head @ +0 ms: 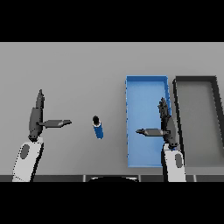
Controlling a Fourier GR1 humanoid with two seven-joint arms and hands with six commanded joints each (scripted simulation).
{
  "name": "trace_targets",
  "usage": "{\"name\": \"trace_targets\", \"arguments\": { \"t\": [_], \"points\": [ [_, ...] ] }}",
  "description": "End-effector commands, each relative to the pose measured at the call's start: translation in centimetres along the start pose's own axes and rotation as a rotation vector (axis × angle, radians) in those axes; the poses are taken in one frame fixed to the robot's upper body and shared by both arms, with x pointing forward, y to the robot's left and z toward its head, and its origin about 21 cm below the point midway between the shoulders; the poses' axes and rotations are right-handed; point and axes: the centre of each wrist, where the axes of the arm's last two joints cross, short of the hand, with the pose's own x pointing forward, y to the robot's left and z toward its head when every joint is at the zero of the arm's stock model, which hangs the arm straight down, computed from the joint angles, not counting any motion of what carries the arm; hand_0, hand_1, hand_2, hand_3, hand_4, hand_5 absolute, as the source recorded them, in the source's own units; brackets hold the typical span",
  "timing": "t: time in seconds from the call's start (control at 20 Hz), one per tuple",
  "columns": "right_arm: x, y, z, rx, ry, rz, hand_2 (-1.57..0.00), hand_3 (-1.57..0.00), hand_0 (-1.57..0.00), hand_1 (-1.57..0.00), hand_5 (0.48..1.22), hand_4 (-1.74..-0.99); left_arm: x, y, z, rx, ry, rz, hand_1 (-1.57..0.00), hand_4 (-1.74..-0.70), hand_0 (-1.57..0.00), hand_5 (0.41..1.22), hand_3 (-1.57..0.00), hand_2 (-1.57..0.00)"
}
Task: Pick up the blue pipe and place it into the blue bin.
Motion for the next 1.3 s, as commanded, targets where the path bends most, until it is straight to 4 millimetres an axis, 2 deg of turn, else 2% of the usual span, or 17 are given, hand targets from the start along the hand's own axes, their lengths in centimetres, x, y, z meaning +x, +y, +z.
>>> {"name": "trace_targets", "arguments": {
  "t": [0.0, 0.25, 0.3, 0.4, 0.6, 0.75, 0.9, 1.05, 1.25],
  "points": [
    [0.0, 0.0, -0.1, -0.001, 0.001, 0.000, 0.00, 0.00, 0.00, 0.00, 0.594, -1.210, 0.0, 0.0, -0.1, 0.001, -0.004, 0.001, 0.00, -0.97, 0.00, 0.594, 0.00, 0.00],
    [0.1, -0.3, -0.6, 0.002, 0.009, 0.001, 0.00, 0.00, 0.00, 0.00, 0.594, -1.210, 0.1, -0.3, -0.7, 0.000, 0.000, 0.002, 0.00, -0.97, 0.00, 0.594, 0.00, 0.00],
    [1.1, -1.1, -0.5, 0.054, -0.058, 0.151, 0.00, 0.00, 0.00, 0.00, 0.594, -1.210, 0.4, 0.8, -0.6, -0.151, -0.050, -0.080, 0.00, -0.97, 0.00, 0.594, 0.00, 0.00],
    [1.3, -1.4, 0.5, 0.125, -0.105, 0.292, 0.00, 0.00, 0.00, 0.00, 0.589, -1.198, 0.6, 2.7, -0.7, -0.299, -0.073, -0.147, 0.00, -0.97, 0.00, 0.596, 0.00, 0.00],
    [1.6, -1.4, 1.2, 0.164, -0.115, 0.348, 0.00, 0.00, 0.00, 0.00, 0.587, -1.191, 0.6, 3.1, -1.0, -0.381, -0.081, -0.179, 0.00, -0.97, 0.00, 0.598, 0.00, 0.00],
    [1.9, -1.2, 0.7, 0.152, -0.084, 0.365, 0.00, 0.00, 0.00, 0.00, 0.580, -1.181, 0.7, 3.0, 0.5, -0.477, -0.123, -0.166, 0.00, -0.97, 0.00, 0.586, 0.00, 0.00],
    [1.9, -1.6, 0.8, 0.159, -0.092, 0.348, 0.00, 0.00, 0.00, 0.00, 0.580, -1.200, 1.6, 2.5, 1.8, -0.603, -0.122, -0.178, 0.00, -0.99, 0.00, 0.566, 0.00, 0.00],
    [2.1, -1.3, 0.6, 0.165, -0.105, 0.323, 0.00, 0.00, 0.00, 0.00, 0.580, -1.225, 2.4, 0.0, 3.3, -0.712, -0.052, -0.231, 0.00, -1.02, 0.00, 0.512, 0.00, 0.00],
    [2.6, -1.4, 0.4, 0.163, -0.105, 0.333, 0.00, 0.00, 0.00, 0.00, 0.572, -1.219, 2.0, -2.4, 4.3, -0.804, -0.026, -0.265, 0.00, -1.08, 0.00, 0.472, 0.00, 0.00]
  ]
}}
